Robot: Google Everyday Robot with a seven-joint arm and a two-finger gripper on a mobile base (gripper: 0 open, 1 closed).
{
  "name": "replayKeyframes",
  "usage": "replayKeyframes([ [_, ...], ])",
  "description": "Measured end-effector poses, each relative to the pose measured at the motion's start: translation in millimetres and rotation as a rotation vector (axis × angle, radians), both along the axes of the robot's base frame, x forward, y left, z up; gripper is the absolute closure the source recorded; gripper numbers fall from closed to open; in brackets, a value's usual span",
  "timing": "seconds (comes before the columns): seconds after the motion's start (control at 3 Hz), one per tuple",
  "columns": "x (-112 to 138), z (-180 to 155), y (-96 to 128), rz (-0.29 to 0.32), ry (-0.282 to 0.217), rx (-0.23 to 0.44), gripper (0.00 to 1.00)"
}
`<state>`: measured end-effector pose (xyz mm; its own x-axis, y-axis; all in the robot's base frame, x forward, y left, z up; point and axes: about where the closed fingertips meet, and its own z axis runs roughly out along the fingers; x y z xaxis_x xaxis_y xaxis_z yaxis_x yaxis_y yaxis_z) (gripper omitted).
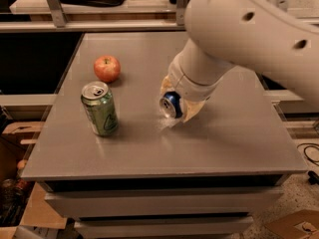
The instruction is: Knock pepsi can over
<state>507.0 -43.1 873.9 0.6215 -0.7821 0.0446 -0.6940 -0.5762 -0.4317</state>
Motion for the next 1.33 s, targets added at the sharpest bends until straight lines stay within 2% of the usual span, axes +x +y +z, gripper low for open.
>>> replayKeyframes([
  [0.33, -6.9, -17.0, 7.1, 0.081, 0.033, -0.082, 1.00],
  [0.67, -8.7, -26.4, 11.8, 0.131, 0.073, -0.126, 0.84],
  [1.33, -5.9, -35.9, 12.8, 0.173, 0.136, -0.167, 0.37],
])
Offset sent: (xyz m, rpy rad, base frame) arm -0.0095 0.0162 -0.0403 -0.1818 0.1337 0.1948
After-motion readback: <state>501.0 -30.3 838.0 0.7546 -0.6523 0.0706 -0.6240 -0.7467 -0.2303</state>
